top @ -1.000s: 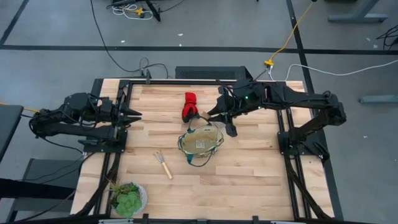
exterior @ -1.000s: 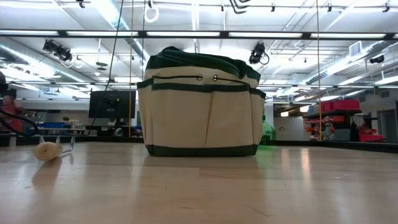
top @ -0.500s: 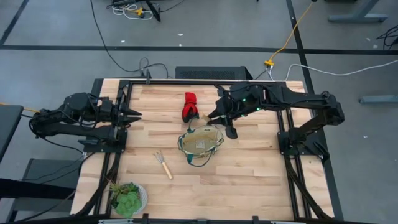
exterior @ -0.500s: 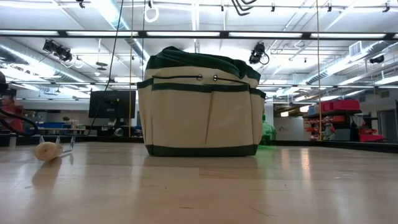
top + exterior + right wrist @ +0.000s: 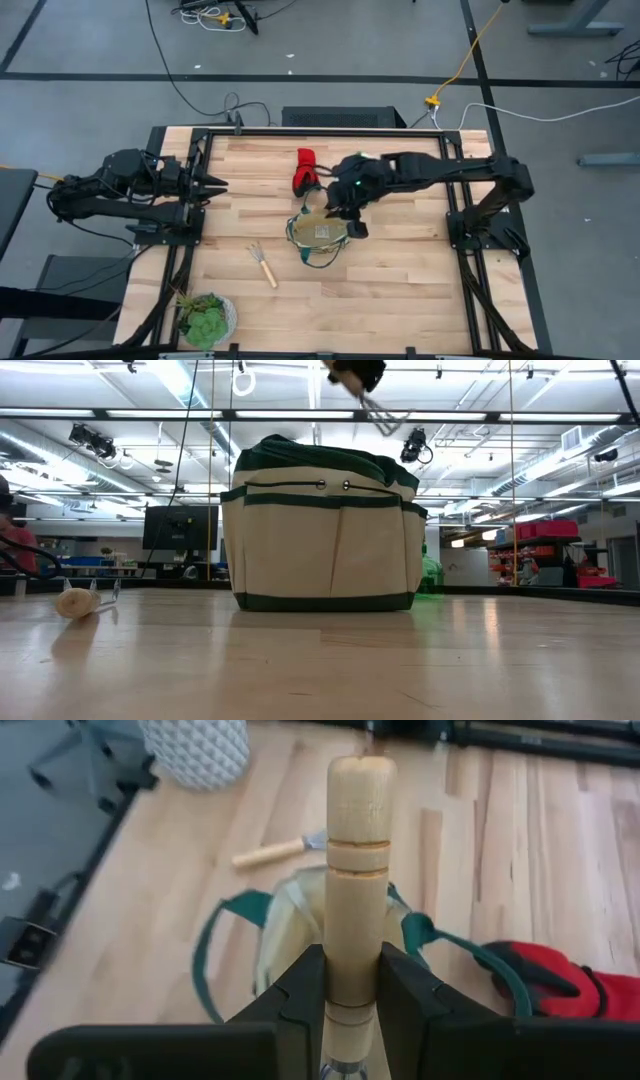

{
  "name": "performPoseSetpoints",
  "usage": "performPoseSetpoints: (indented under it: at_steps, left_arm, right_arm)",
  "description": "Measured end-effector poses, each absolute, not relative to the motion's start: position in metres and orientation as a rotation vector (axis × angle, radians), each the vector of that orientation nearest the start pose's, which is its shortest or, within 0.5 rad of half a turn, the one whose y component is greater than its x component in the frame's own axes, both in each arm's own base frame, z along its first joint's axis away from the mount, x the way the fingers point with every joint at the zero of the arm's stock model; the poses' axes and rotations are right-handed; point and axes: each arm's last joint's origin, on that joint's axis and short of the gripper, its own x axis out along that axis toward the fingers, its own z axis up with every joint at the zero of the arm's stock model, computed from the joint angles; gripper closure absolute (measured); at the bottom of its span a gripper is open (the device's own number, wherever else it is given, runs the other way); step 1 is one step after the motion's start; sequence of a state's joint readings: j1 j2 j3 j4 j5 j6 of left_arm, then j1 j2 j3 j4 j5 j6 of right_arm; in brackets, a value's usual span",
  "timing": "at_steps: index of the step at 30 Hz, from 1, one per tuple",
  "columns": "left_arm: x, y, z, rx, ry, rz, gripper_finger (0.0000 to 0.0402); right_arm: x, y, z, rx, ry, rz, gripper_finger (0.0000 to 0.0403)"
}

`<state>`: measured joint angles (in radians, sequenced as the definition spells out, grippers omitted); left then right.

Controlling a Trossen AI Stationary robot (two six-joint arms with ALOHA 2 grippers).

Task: Pick & Place Garden tools in Gardening bag
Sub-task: Put the light brown trowel into the light brown and green gardening bag

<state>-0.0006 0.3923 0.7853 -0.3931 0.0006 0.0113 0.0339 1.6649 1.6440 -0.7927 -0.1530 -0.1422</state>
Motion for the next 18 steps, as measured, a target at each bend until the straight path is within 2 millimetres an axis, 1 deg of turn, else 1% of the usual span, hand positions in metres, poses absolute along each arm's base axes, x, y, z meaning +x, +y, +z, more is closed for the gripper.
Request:
performPoseSetpoints:
  at_steps: [5, 10, 14, 18]
  left_arm:
    - [0.076, 0.000, 0.354, 0.011, 0.000, -0.001, 0.0330]
    - [0.076, 0.000, 0.354, 0.011, 0.000, -0.001, 0.0330]
    - [0.076, 0.000, 0.354, 0.011, 0.000, -0.001, 0.0330]
    - [0.076, 0.000, 0.354, 0.011, 0.000, -0.001, 0.0330]
  right_arm:
    - [0.368, 0.018, 0.333, -0.137, 0.860, 0.221, 0.0333]
    - [0.377, 0.018, 0.320, -0.146, 0.895, 0.229, 0.0333]
    - [0.381, 0.019, 0.313, -0.145, 0.915, 0.231, 0.0333]
    - [0.383, 0.019, 0.310, -0.151, 0.920, 0.235, 0.0333]
